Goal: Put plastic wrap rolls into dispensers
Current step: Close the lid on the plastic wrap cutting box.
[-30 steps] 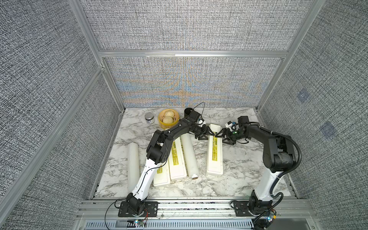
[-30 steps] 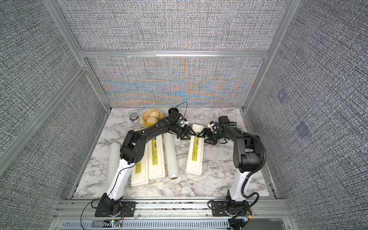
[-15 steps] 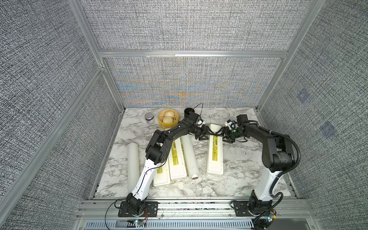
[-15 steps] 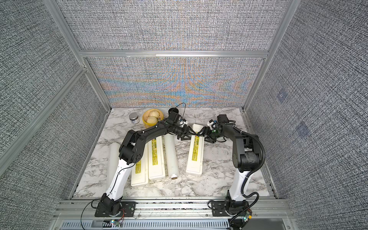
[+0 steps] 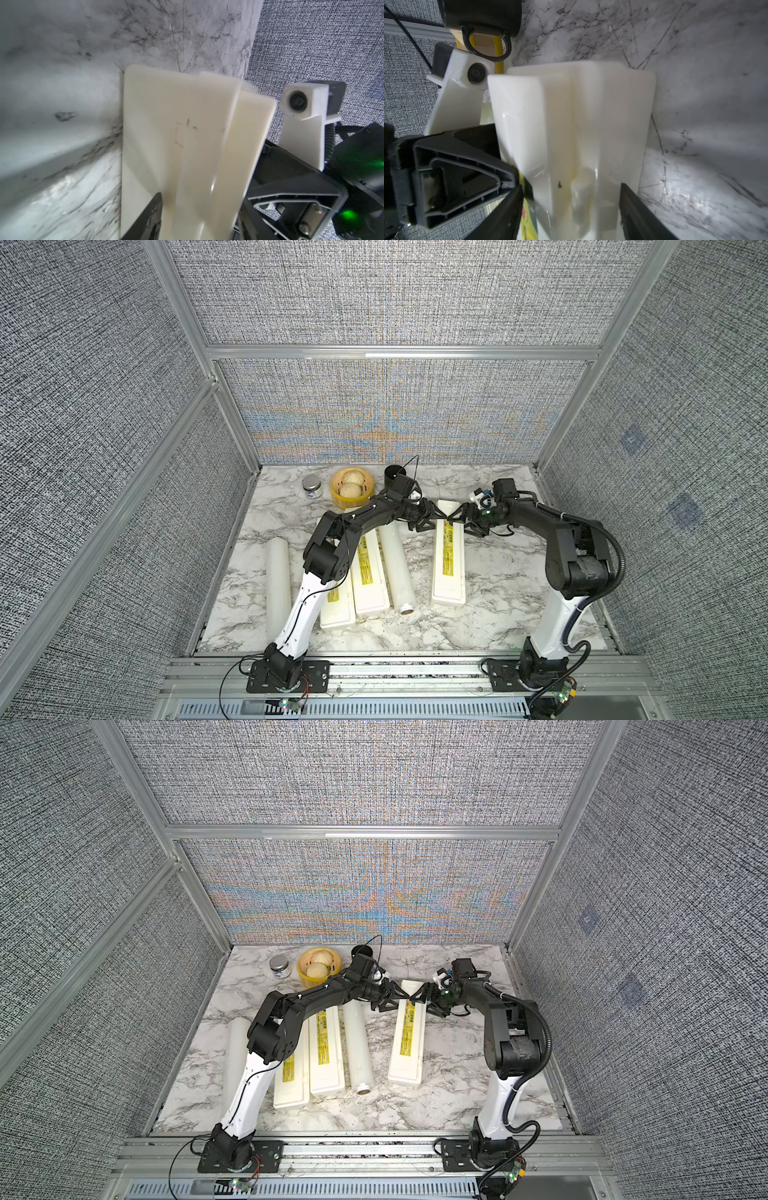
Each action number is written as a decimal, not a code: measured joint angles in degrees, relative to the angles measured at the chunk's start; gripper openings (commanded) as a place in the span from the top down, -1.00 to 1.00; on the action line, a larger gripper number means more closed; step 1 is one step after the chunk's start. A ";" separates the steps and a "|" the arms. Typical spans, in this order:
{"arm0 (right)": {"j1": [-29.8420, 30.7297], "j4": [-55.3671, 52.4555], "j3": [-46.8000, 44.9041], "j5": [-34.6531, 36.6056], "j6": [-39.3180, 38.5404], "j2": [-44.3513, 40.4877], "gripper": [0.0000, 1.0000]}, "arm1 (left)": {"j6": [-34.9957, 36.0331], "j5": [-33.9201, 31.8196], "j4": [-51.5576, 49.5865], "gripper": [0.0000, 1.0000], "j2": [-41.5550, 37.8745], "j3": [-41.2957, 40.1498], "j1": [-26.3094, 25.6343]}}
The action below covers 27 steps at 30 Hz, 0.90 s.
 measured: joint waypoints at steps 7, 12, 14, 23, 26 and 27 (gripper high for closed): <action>1.73 -5.18 0.66 6.56 -2.80 -4.68 -0.58 | 2.58 -0.85 -2.51 -0.11 -1.99 -0.98 -0.04; 3.26 -11.67 0.94 12.63 -5.07 -10.93 -0.75 | 2.93 -0.90 -5.60 -0.13 -4.85 -1.68 -0.17; 4.37 -13.77 1.01 15.28 -5.77 -12.50 -0.79 | 3.30 -0.94 -5.73 -0.13 -6.64 -2.82 0.17; 10.91 -21.14 -2.75 25.75 -4.00 -17.27 -0.87 | 5.42 -1.49 -5.09 -0.13 -13.33 -13.07 2.25; 13.79 -21.00 -3.39 26.73 -2.08 -18.67 -0.87 | 5.79 -1.27 -4.61 -0.14 -14.47 -15.65 2.69; 14.32 -21.05 -3.45 26.67 -1.55 -18.73 -0.86 | 5.84 -1.25 -4.50 -0.16 -14.60 -16.06 2.78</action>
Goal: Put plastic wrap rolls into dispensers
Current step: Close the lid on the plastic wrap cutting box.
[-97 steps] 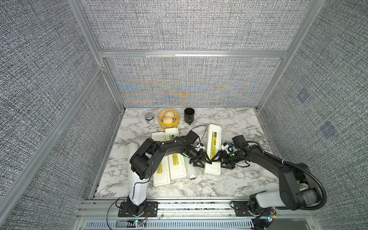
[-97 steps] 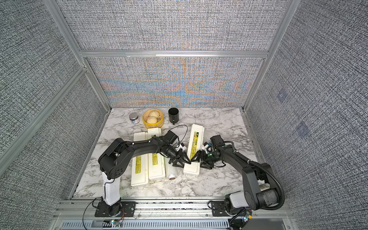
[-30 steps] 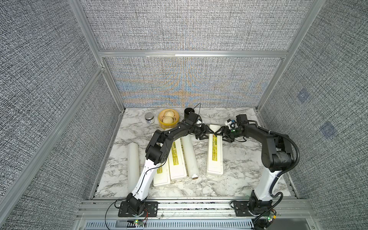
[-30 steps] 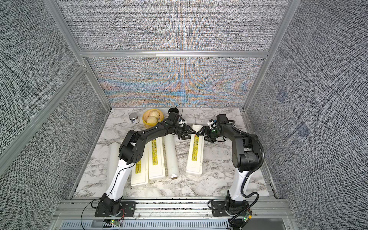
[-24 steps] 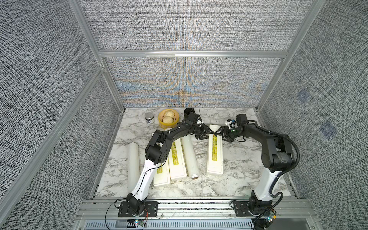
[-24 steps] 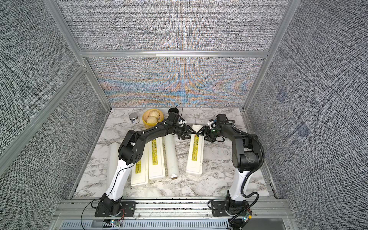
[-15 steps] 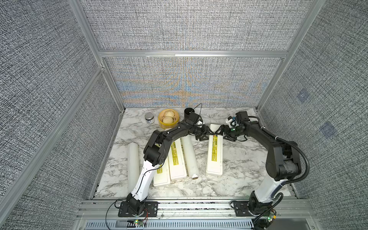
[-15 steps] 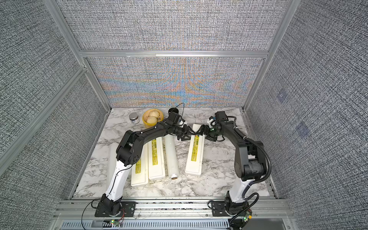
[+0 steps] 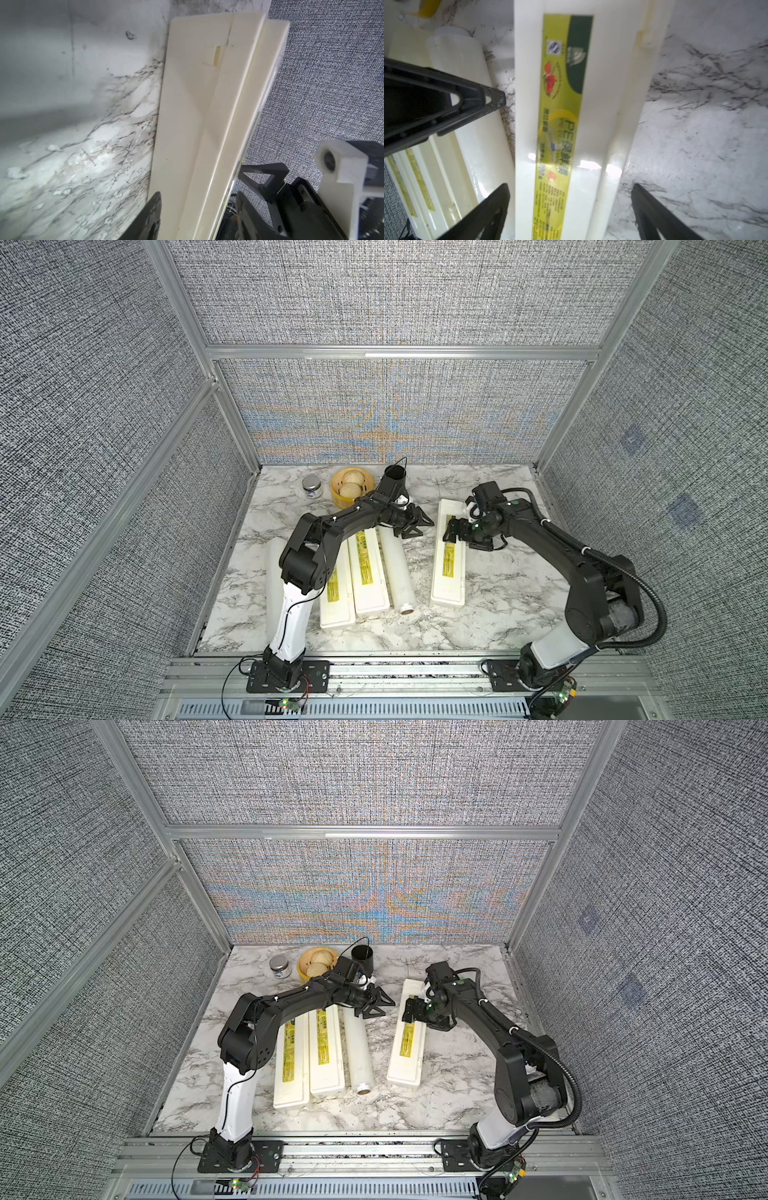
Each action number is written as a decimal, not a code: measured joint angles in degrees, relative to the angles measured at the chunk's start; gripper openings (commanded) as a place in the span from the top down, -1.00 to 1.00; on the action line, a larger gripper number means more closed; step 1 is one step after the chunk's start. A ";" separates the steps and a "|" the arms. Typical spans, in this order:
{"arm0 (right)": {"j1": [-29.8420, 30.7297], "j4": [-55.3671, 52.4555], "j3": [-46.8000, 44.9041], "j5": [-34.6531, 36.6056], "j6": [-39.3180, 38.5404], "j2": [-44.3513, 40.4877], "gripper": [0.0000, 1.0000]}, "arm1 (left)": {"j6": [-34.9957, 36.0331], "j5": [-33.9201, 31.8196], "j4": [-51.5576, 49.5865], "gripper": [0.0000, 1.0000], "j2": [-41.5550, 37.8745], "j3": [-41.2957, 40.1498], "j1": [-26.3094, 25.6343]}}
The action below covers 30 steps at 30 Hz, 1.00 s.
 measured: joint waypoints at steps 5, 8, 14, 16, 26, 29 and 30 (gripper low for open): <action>-0.17 -1.07 3.52 2.36 0.90 2.86 -0.86 | -0.33 1.51 3.28 -0.28 0.02 0.22 0.09; -0.83 -1.33 5.53 3.06 0.50 5.01 -0.85 | -0.66 2.19 4.87 -0.31 1.29 2.95 -0.20; -2.95 -1.81 6.23 2.51 -1.07 7.39 -0.82 | -0.37 2.64 4.00 -0.31 7.48 10.56 -1.86; -4.61 -1.11 5.40 0.76 -1.70 6.84 -0.80 | 0.26 2.51 2.67 -0.31 9.22 12.26 -2.32; -12.24 10.75 1.68 -18.75 -3.56 13.18 -0.65 | 1.49 3.45 0.17 -0.19 14.10 16.96 -2.36; -13.84 15.26 0.72 -24.52 -2.47 15.54 -0.58 | 1.46 4.46 0.39 -0.17 14.95 17.40 -2.27; -14.34 16.63 0.44 -25.90 -2.12 16.13 -0.56 | 1.46 4.63 0.59 -0.17 15.15 17.42 -2.27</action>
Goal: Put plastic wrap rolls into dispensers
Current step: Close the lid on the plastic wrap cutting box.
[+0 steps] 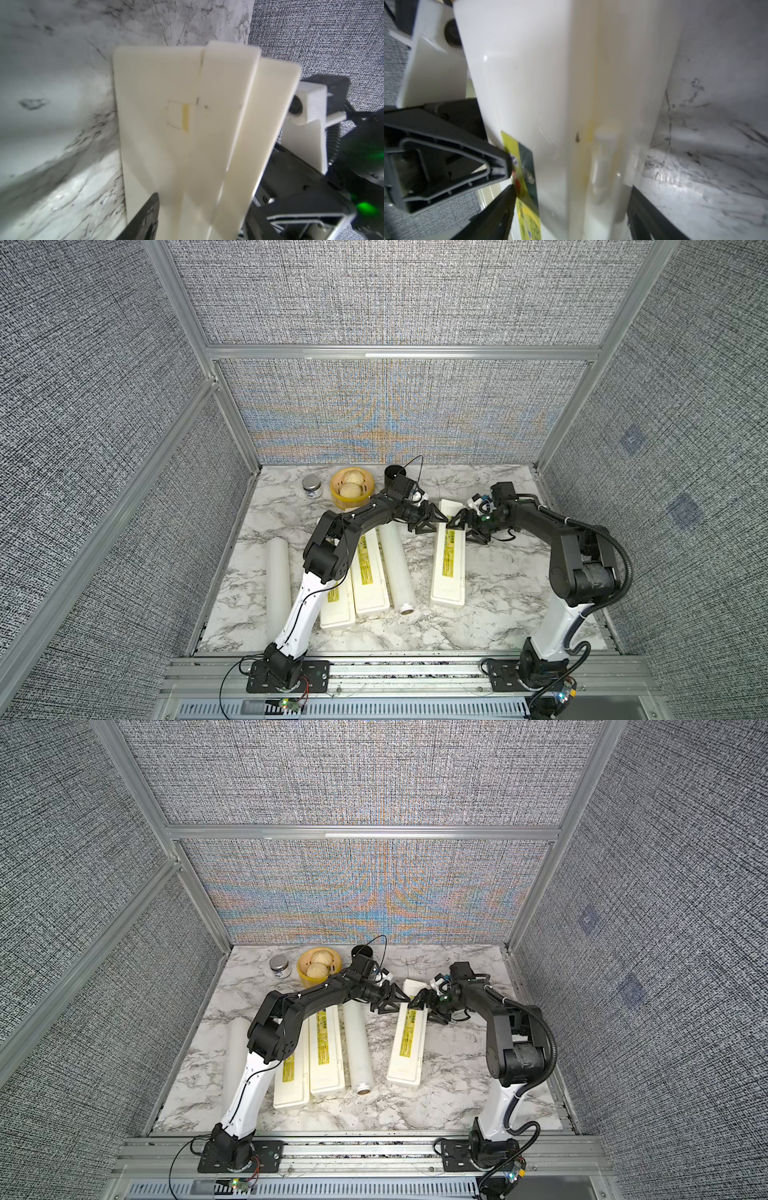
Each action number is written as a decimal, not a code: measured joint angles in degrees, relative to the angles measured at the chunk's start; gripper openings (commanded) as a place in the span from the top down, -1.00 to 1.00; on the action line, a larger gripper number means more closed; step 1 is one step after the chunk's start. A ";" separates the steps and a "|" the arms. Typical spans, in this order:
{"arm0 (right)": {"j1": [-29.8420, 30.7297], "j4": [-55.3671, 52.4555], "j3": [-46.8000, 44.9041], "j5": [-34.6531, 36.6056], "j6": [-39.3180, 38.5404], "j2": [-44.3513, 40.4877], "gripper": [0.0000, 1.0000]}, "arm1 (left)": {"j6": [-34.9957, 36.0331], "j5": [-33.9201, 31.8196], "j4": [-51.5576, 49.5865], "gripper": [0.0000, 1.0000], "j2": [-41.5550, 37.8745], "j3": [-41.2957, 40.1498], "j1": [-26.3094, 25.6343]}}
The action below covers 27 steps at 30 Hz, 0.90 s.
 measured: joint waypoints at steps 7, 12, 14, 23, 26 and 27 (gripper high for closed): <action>-2.56 5.70 -1.40 -5.49 1.33 2.25 -0.49 | -0.74 1.60 4.04 -0.09 0.24 -2.32 0.24; -2.43 5.84 -1.38 -4.70 1.14 1.31 -0.50 | -2.51 2.32 5.70 -0.22 0.02 -2.93 0.57; -2.34 5.84 -1.29 -4.42 0.92 1.20 -0.50 | -3.37 2.25 5.42 -0.26 0.04 -2.32 0.61; -2.10 5.64 -0.81 -3.93 0.46 1.07 -0.58 | -10.60 -3.23 7.45 -0.26 2.12 2.84 0.79; -1.99 4.76 0.17 -3.08 0.17 1.14 -0.58 | -12.63 -3.67 8.96 -0.20 3.30 4.20 0.83; -1.95 4.68 0.59 -2.71 0.15 1.36 -0.58 | -13.16 -3.72 9.73 -0.18 3.56 4.31 0.83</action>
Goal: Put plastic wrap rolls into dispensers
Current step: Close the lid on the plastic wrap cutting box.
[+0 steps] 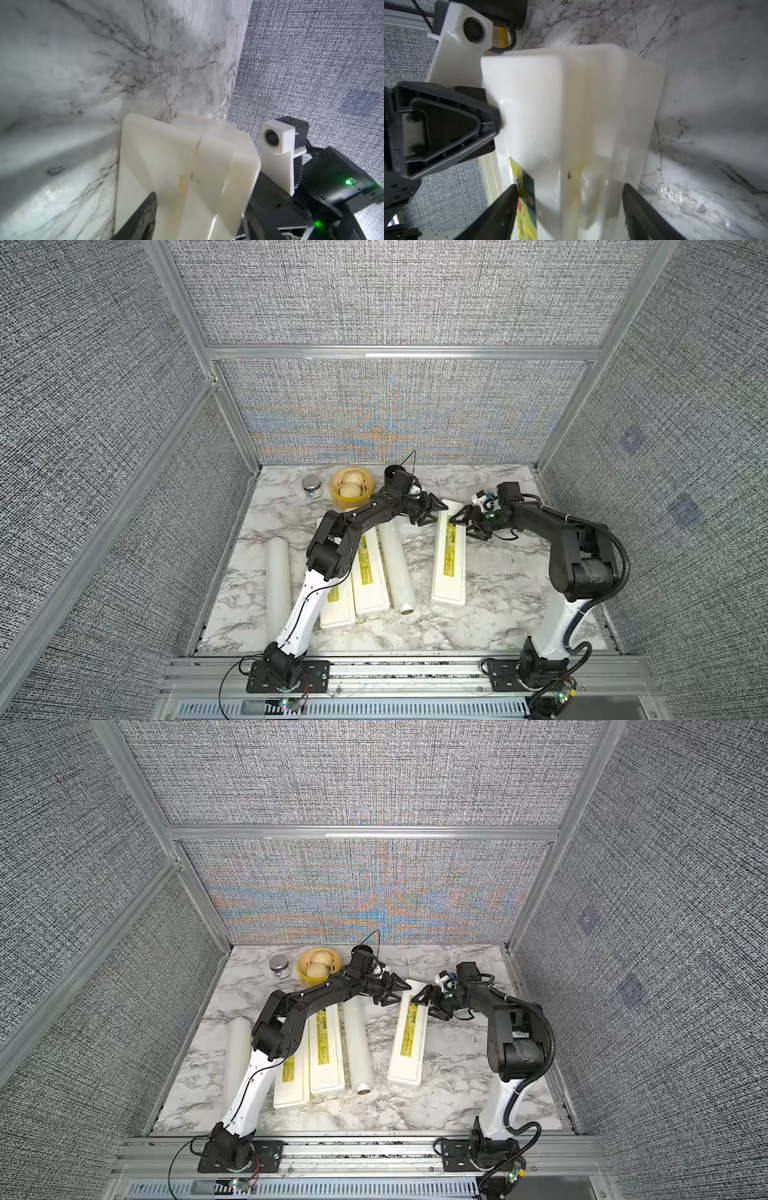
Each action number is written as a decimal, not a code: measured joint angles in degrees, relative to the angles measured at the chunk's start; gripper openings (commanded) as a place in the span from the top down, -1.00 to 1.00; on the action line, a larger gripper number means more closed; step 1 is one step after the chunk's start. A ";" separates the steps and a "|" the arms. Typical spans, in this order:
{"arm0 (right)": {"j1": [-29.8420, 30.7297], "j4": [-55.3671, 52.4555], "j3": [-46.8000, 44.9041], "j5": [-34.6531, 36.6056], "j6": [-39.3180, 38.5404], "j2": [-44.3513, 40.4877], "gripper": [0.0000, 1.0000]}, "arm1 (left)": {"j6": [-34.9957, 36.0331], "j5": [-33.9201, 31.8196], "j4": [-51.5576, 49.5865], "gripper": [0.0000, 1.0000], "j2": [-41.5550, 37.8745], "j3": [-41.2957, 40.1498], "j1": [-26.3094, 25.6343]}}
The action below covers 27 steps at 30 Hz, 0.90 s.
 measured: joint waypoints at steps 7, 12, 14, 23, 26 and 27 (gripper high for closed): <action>-0.07 -0.59 3.56 0.83 -0.20 2.69 -0.57 | -2.75 -0.24 3.45 -0.14 1.03 -0.55 -0.02; -0.07 -0.79 5.88 1.57 -0.15 4.11 -0.54 | -3.52 -0.13 7.58 -0.10 0.46 -3.50 -0.04; -0.04 -0.92 6.43 1.97 -0.15 4.33 -0.54 | -3.52 -0.15 8.92 -0.11 0.04 -4.72 -0.04; 1.33 -8.22 6.73 8.79 -2.58 -2.43 -0.82 | -0.46 0.11 2.21 -0.17 -3.96 -6.29 -0.46; 1.64 -11.19 6.67 13.60 -3.23 -6.80 -0.84 | 2.36 -0.39 -2.01 -0.18 -6.25 -5.99 -0.20; 1.90 -12.17 6.67 15.30 -3.37 -7.80 -0.85 | 3.34 -0.55 -2.95 -0.18 -6.97 -6.01 -0.02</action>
